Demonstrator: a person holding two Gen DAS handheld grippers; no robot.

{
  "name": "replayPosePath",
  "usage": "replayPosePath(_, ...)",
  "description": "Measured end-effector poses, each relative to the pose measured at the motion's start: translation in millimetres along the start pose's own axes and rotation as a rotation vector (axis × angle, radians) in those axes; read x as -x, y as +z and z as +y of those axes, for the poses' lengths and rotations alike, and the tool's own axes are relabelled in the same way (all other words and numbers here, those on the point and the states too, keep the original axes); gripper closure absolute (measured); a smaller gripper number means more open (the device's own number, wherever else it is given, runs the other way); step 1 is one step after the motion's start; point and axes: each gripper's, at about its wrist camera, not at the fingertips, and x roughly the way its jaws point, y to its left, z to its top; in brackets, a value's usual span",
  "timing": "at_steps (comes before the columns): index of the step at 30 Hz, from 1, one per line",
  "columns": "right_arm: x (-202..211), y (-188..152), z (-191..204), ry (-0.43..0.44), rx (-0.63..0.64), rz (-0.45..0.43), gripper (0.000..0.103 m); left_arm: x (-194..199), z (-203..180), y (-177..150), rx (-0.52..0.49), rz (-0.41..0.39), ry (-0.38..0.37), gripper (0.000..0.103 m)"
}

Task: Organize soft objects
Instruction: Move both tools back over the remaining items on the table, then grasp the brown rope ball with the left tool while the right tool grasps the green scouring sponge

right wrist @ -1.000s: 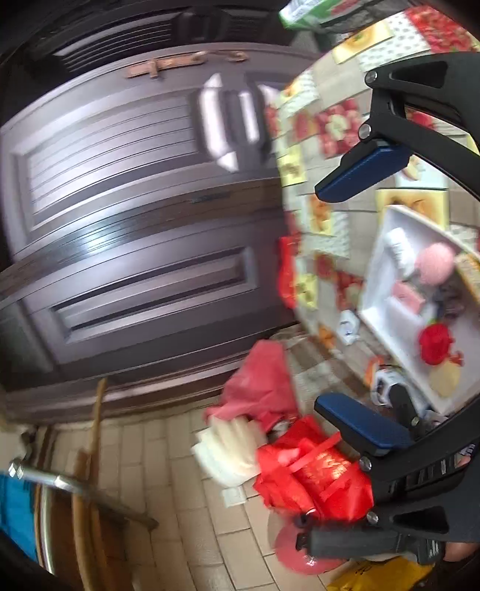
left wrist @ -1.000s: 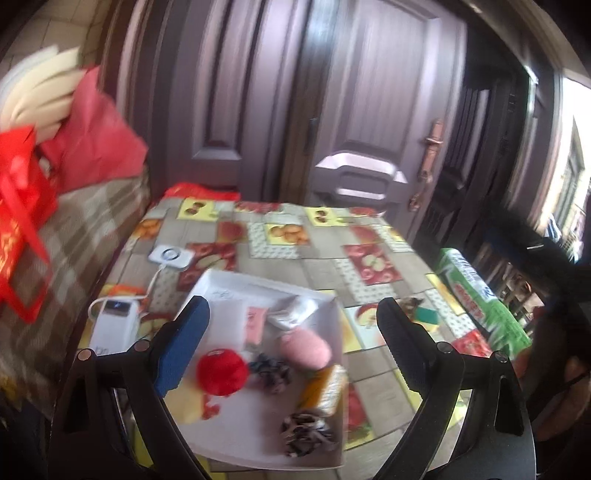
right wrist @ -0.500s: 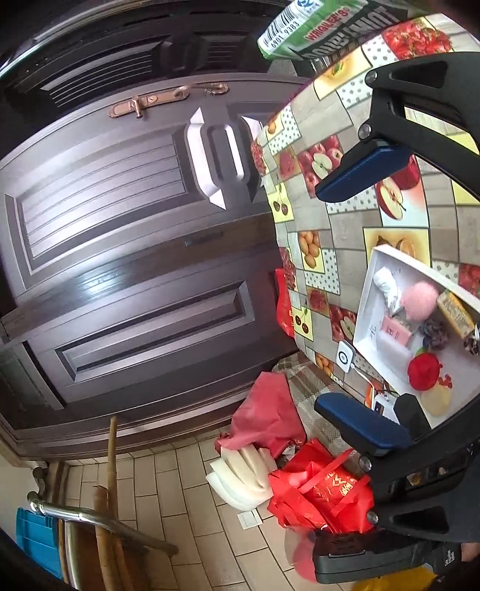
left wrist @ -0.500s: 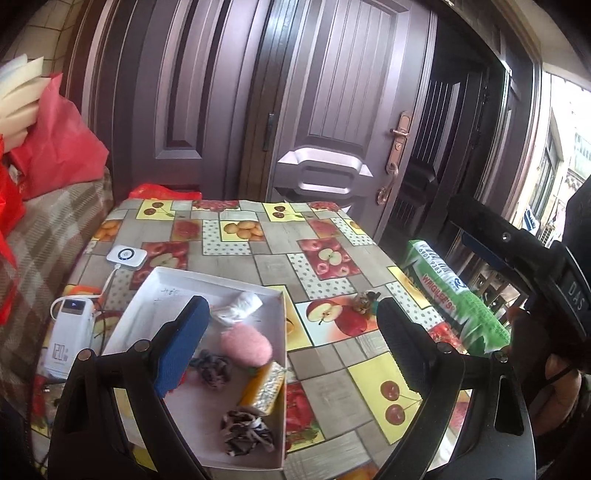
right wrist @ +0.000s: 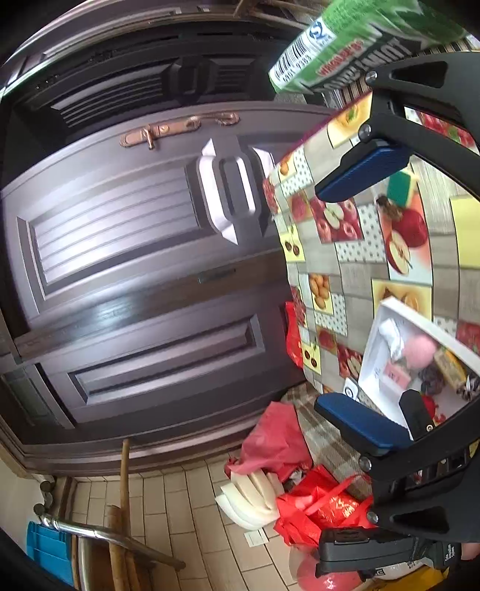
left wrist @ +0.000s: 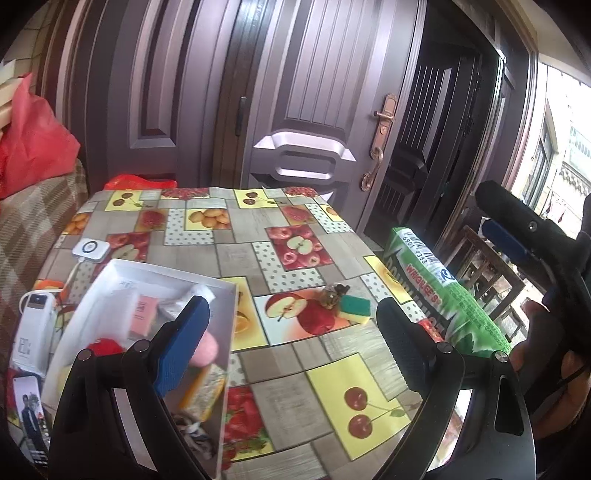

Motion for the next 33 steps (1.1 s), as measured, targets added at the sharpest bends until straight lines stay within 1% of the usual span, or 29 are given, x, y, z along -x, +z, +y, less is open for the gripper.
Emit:
replayPosePath(7,5,5,-39,-0.044,-0.016,0.004,0.000,-23,-22,1,0.013,0.028,0.010,0.010)
replayPosePath(15,12,11,-84,-0.089,-0.061,-0.011,0.000,-46,-39,0,0.014,0.088,0.044,0.010)
replayPosePath(18,8,11,-96,-0.104,-0.072,0.002,0.000,-52,-44,1,0.008,0.104,0.052,0.010)
replayPosePath(20,2,8,-105,-0.106,-0.072,0.029,0.000,-56,-46,1,0.007,0.113,0.058,0.010)
replayPosePath(22,-10,3,-110,-0.088,-0.044,0.075,0.000,-59,-46,1,0.007,0.120,0.065,0.010)
replayPosePath(24,-29,-5,-115,-0.049,0.007,0.159,0.000,-62,-45,0,0.013,0.132,0.074,0.010)
replayPosePath(25,-46,-14,-121,-0.007,0.034,0.238,0.000,-65,-44,0,0.018,0.141,0.079,0.010)
replayPosePath(28,-87,-40,-133,0.039,0.099,0.428,0.000,-74,-38,-3,0.031,0.171,0.089,0.010)
replayPosePath(30,-109,-59,-140,0.056,0.155,0.518,0.000,-84,-33,-4,0.033,0.193,0.088,0.010)
replayPosePath(33,-131,-79,-148,0.088,0.191,0.611,0.000,-103,-23,-4,0.041,0.224,0.089,0.010)
